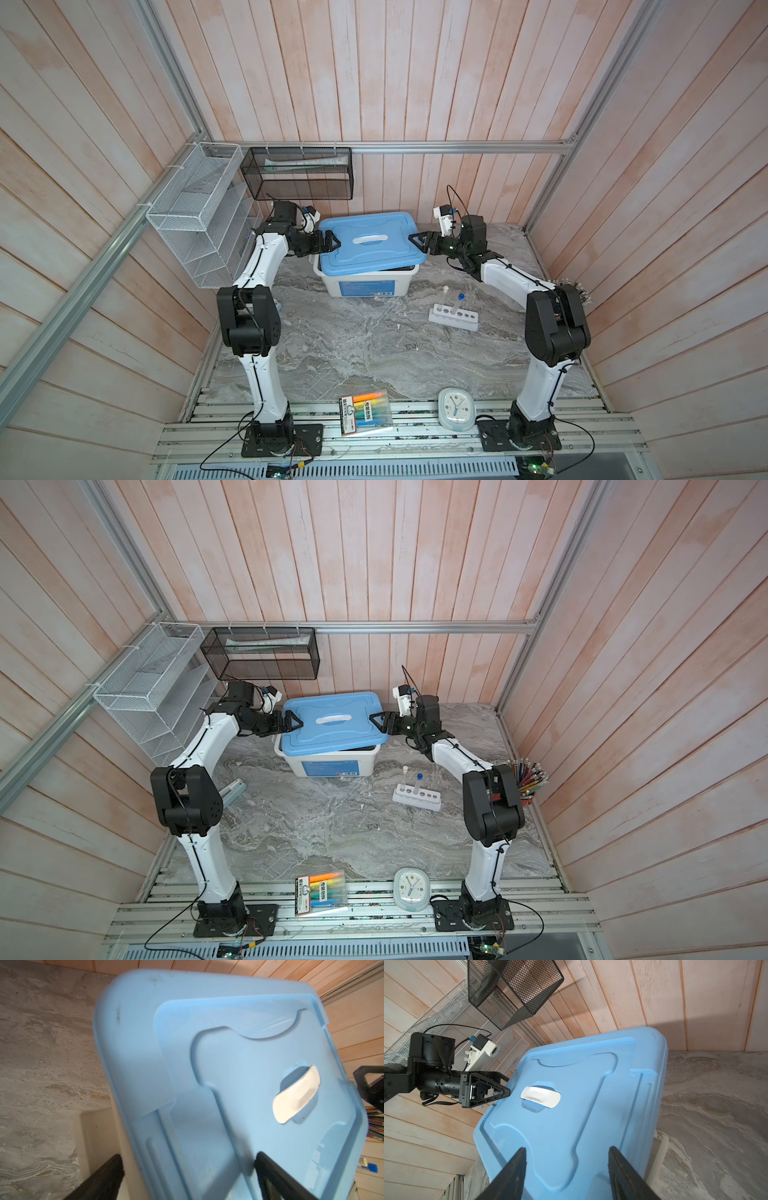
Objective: Organize the chemistry lab equipment
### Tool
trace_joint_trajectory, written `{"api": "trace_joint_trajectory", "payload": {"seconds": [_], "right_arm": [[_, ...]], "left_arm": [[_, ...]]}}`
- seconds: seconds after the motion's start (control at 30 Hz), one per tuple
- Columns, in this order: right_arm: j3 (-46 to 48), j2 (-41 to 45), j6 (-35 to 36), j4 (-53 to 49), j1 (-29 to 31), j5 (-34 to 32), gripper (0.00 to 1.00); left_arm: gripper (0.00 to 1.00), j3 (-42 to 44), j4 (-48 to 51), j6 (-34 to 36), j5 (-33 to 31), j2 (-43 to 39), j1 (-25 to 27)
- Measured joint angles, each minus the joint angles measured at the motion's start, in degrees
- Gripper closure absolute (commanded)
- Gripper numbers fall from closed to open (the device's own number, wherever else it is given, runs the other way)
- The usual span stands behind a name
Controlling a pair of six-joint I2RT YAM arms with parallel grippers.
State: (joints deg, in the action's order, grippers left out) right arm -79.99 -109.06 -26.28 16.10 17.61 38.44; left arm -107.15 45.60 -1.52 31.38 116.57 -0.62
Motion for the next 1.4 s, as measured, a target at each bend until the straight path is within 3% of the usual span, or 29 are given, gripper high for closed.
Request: {"api": "trace_joint_trajectory", "payload": {"seconds": [0.8, 1.4], "right_arm": [[0.0, 1.7, 3.9, -5.9, 0.7, -4.9, 0.37], [0.0, 2.4, 7.2, -10.1, 3.0, -10.4, 0.37]], "left_arm": [[0.00, 5.1, -3.7, -1.7, -1.1, -4.5, -0.5], [0.00, 11.2, -9.9, -4.0, 2.0, -6.7, -1.1]]}}
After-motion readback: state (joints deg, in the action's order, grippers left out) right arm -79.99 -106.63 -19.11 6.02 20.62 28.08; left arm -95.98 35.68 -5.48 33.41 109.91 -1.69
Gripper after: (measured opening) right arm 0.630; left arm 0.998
